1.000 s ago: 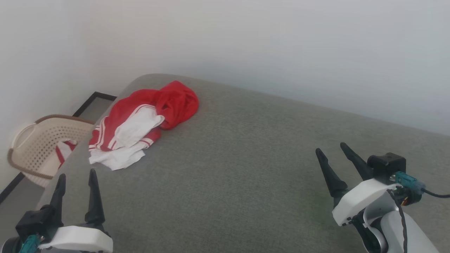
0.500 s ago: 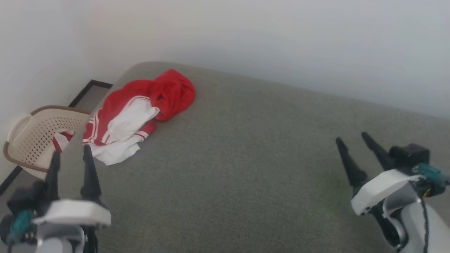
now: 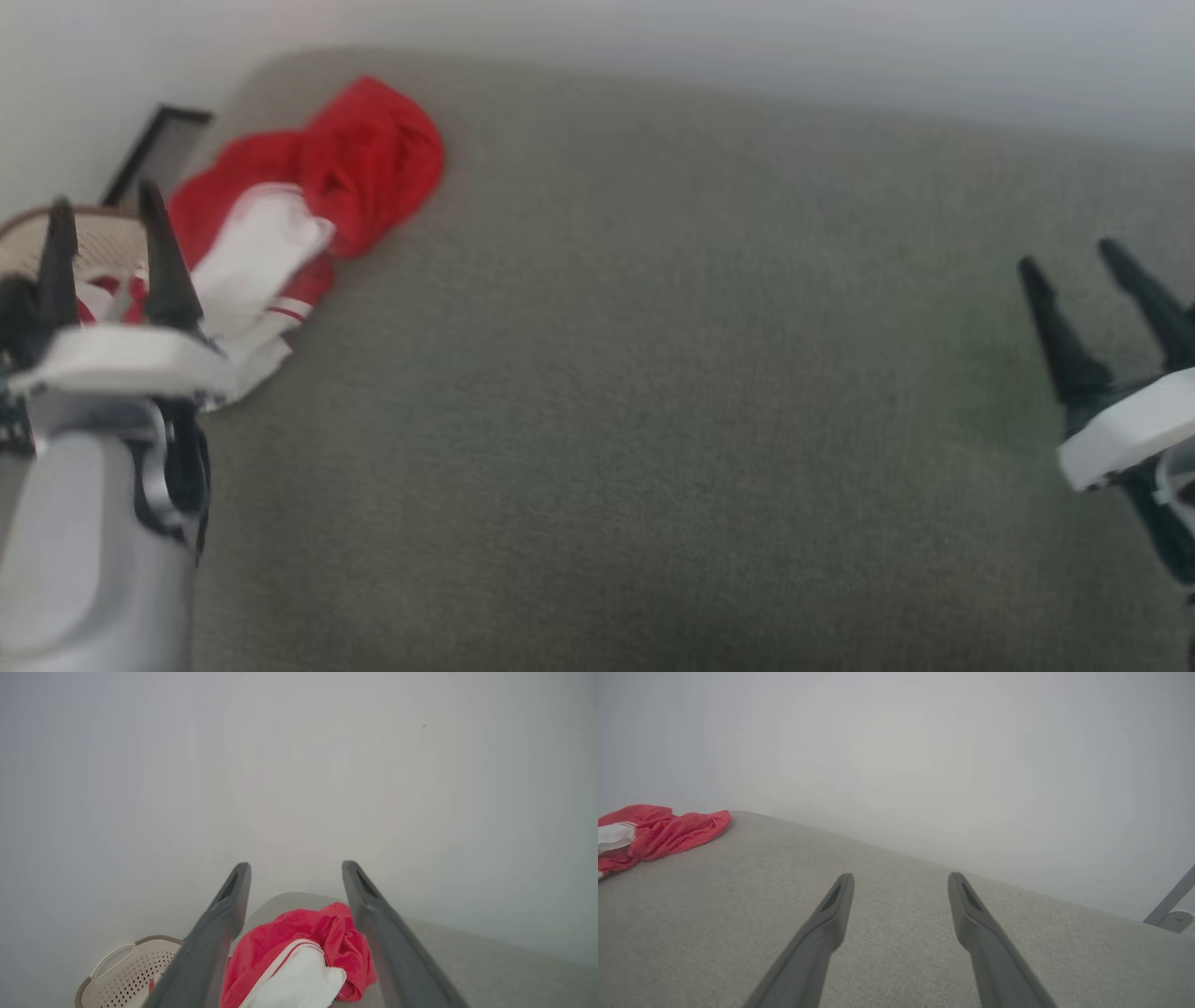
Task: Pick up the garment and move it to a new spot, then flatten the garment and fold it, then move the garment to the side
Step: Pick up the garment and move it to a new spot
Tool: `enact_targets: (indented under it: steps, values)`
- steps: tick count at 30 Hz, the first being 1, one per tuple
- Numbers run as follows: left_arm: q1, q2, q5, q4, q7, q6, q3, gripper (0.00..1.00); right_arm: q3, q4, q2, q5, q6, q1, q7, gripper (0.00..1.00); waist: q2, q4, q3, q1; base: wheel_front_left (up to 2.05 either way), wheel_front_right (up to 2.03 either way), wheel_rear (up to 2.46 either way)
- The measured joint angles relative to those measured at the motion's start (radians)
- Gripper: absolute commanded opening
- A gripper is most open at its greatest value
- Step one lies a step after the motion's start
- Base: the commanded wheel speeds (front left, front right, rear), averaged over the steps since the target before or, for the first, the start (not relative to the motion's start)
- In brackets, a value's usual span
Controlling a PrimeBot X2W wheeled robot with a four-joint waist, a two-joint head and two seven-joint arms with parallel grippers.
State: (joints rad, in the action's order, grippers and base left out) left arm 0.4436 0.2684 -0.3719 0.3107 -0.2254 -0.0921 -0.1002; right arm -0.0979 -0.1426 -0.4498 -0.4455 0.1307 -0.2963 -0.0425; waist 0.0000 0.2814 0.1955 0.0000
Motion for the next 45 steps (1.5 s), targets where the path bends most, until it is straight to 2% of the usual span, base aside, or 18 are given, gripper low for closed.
enact_targets:
  steps: [5, 13, 20, 25, 28, 29, 30, 31, 32, 33, 39, 45]
  values:
    - [0.114, 0.006, -0.009, 0.126, 0.005, -0.01, -0.003, 1.0, 0.021, 0.057, -0.056, -0.016, 0.0, -0.008, 0.017, 1.0, 0.0, -0.022, 0.096, 0.0, 0.0, 0.0, 0.0]
    - [0.302, 0.011, -0.026, 0.395, 0.08, -0.05, -0.004, 1.0, 0.073, 0.133, -0.127, -0.035, 0.0, -0.002, 0.035, 1.0, 0.0, -0.046, 0.226, 0.0, 0.0, 0.0, 0.0]
    - [0.419, 0.005, -0.035, 0.583, 0.22, -0.087, 0.016, 1.0, 0.108, 0.183, -0.169, -0.041, 0.0, 0.006, 0.062, 1.0, 0.0, -0.043, 0.293, 0.0, 0.0, 0.0, 0.0]
    - [0.479, -0.01, -0.067, 0.683, 0.371, -0.07, 0.029, 1.0, 0.128, 0.214, -0.188, -0.045, 0.0, 0.012, 0.089, 1.0, 0.0, -0.043, 0.321, 0.0, 0.0, 0.0, 0.0]
    - [0.512, -0.011, -0.073, 0.711, 0.421, -0.07, 0.03, 1.0, 0.137, 0.23, -0.198, -0.045, 0.0, 0.016, 0.099, 1.0, 0.0, -0.043, 0.333, 0.0, 0.0, 0.0, 0.0]
    - [0.521, -0.015, -0.076, 0.717, 0.428, -0.07, 0.032, 0.88, 0.14, 0.233, -0.202, -0.046, 0.0, 0.016, 0.102, 1.0, 0.0, -0.043, 0.336, 0.0, 0.0, 0.0, 0.0]
    - [0.525, -0.015, -0.077, 0.72, 0.431, -0.07, 0.031, 0.69, 0.143, 0.235, -0.203, -0.046, 0.0, 0.017, 0.105, 1.0, 0.0, -0.043, 0.338, 0.0, 0.0, 0.0, 0.0]
    - [0.529, -0.017, -0.077, 0.722, 0.431, -0.071, 0.034, 0.45, 0.146, 0.237, -0.204, -0.046, 0.0, 0.019, 0.105, 1.0, 0.0, -0.043, 0.338, 0.0, 0.0, 0.0, 0.0]
    - [0.533, -0.018, -0.077, 0.723, 0.432, -0.071, 0.038, 0.12, 0.147, 0.238, -0.204, -0.046, 0.0, 0.022, 0.106, 1.0, 0.0, -0.042, 0.338, 0.0, 0.0, 0.0, 0.0]
    - [0.538, -0.02, -0.077, 0.724, 0.432, -0.072, 0.038, 0.0, 0.149, 0.239, -0.204, -0.046, 0.0, 0.024, 0.106, 1.0, 0.0, -0.042, 0.338, 0.0, 0.0, 0.0, 0.0]
    - [0.545, -0.013, -0.067, 0.708, 0.4, -0.09, 0.053, 0.0, 0.155, 0.233, -0.191, -0.043, 0.0, 0.026, 0.107, 1.0, -0.0001, -0.041, 0.32, 0.0, 0.0, 0.0, 0.0]
    - [0.57, 0.052, -0.023, 0.609, 0.354, -0.092, 0.091, 0.0, 0.149, 0.205, -0.152, -0.035, 0.0, 0.027, 0.086, 1.0, -0.0001, -0.037, 0.273, 0.0, 0.0, 0.0, 0.0]
